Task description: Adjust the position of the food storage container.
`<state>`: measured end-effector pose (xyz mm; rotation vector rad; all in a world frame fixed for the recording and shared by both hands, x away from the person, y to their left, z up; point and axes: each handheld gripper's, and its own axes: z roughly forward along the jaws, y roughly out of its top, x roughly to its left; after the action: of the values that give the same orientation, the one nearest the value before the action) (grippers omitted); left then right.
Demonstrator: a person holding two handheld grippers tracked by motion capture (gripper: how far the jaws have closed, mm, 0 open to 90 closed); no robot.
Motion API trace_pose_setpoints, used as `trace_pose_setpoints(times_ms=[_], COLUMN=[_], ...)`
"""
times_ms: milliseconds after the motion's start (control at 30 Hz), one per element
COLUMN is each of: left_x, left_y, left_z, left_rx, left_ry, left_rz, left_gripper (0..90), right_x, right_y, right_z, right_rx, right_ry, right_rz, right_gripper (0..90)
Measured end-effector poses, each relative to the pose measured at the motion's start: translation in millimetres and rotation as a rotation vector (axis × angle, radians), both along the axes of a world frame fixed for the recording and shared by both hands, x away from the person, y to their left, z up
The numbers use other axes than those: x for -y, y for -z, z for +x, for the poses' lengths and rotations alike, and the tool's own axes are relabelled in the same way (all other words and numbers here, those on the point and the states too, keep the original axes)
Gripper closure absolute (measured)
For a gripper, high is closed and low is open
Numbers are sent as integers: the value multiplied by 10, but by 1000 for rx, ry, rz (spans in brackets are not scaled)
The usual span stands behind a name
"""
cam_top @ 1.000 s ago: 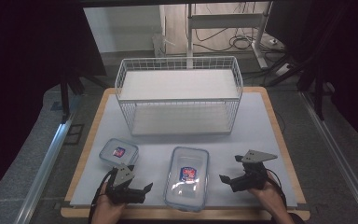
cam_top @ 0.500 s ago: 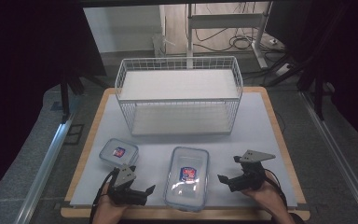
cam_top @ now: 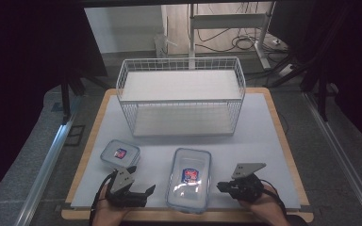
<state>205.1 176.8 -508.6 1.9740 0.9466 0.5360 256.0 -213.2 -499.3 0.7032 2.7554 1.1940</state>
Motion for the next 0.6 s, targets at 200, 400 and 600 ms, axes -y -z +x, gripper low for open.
trace_pose_setpoints(times_ms=[200,400,600], left_x=[-47,-159,-237], left_y=[-14,16,36], left_z=[-15,-106,-132], left_rx=[-12,-28,-50], left_ry=[-26,-65,-92], left_rz=[0,14,5], left_gripper=[100,128,151], right_x=[-159,-301,-534], right_y=[58,106,135], right_z=[-200,-241,-242], right_rx=[-28,-48,-54], right_ry=[-93,-140,-167], right_rz=[-21,-29,-15], right_gripper=[900,900,900])
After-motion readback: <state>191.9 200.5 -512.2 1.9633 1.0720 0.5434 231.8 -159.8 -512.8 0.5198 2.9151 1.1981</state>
